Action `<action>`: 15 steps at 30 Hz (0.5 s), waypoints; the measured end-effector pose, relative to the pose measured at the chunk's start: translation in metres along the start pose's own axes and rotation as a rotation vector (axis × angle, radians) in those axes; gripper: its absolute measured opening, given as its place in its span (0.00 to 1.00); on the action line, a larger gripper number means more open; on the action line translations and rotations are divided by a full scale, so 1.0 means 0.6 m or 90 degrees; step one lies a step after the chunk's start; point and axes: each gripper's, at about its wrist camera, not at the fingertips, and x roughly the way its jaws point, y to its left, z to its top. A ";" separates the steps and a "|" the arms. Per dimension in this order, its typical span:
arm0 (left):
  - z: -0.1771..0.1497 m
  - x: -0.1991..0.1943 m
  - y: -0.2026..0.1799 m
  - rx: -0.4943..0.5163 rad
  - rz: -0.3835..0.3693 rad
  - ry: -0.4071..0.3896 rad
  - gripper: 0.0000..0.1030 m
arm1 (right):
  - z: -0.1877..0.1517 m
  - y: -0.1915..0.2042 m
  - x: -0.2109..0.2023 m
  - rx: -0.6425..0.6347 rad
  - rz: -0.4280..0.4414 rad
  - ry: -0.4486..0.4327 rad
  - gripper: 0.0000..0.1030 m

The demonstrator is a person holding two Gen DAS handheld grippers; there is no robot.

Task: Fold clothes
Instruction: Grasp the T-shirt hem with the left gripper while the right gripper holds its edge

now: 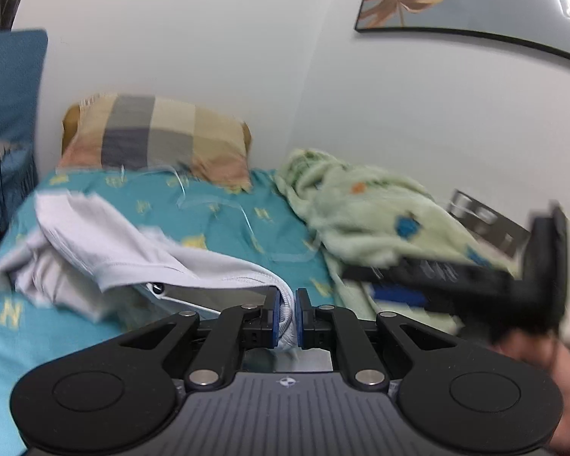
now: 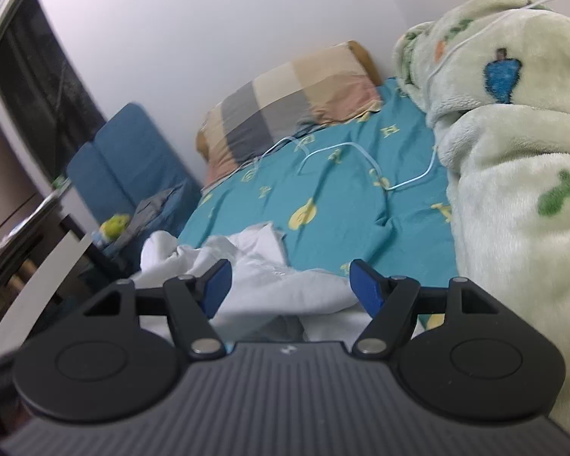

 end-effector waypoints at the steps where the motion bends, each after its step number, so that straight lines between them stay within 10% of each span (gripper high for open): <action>1: -0.020 -0.008 -0.004 0.003 0.001 0.007 0.09 | -0.004 0.005 -0.005 -0.010 0.004 0.005 0.70; 7: -0.096 -0.007 0.015 0.006 0.026 0.064 0.15 | -0.027 0.041 -0.004 -0.072 0.031 0.045 0.70; 15: -0.101 -0.021 0.050 0.110 0.105 0.143 0.53 | -0.051 0.060 0.010 -0.105 0.019 0.081 0.70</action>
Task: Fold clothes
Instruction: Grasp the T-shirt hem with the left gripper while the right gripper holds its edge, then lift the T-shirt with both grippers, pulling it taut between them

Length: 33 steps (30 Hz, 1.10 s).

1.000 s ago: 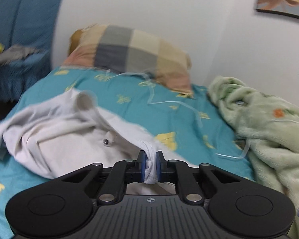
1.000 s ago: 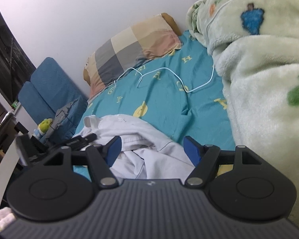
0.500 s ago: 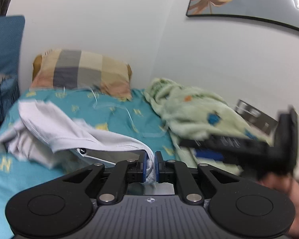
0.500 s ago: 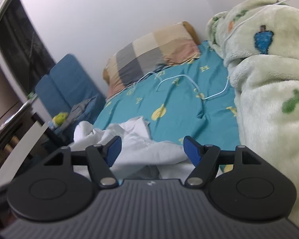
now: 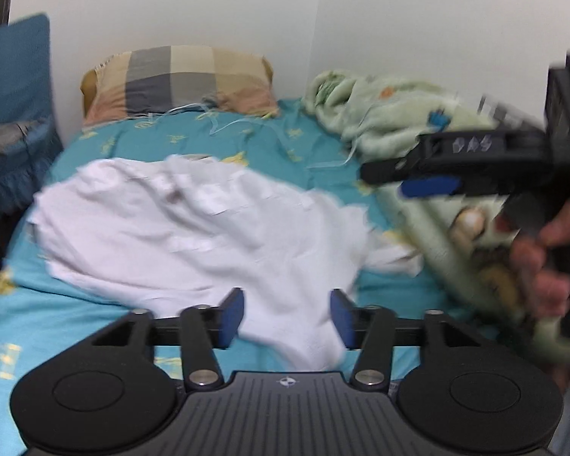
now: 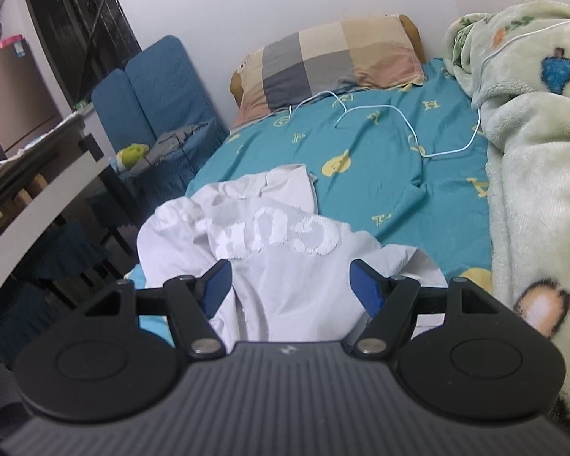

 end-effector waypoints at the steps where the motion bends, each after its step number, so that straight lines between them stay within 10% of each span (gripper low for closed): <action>1: -0.002 0.005 0.005 0.024 0.022 0.017 0.53 | -0.001 0.002 0.001 -0.002 0.001 0.002 0.70; 6: -0.021 0.060 0.028 0.118 0.121 0.084 0.53 | -0.008 0.020 0.019 -0.023 0.023 0.037 0.70; 14: -0.020 0.154 0.070 0.076 0.192 0.089 0.46 | -0.049 0.060 0.060 -0.075 0.071 0.139 0.70; 20: 0.008 0.136 0.111 -0.043 0.187 0.020 0.02 | -0.088 0.100 0.099 -0.152 0.090 0.195 0.68; 29: 0.060 0.044 0.100 -0.092 0.141 -0.133 0.01 | -0.138 0.148 0.124 -0.286 0.069 0.219 0.67; 33: 0.062 0.042 0.115 -0.125 0.137 -0.126 0.01 | -0.116 0.130 0.109 -0.246 0.034 0.189 0.30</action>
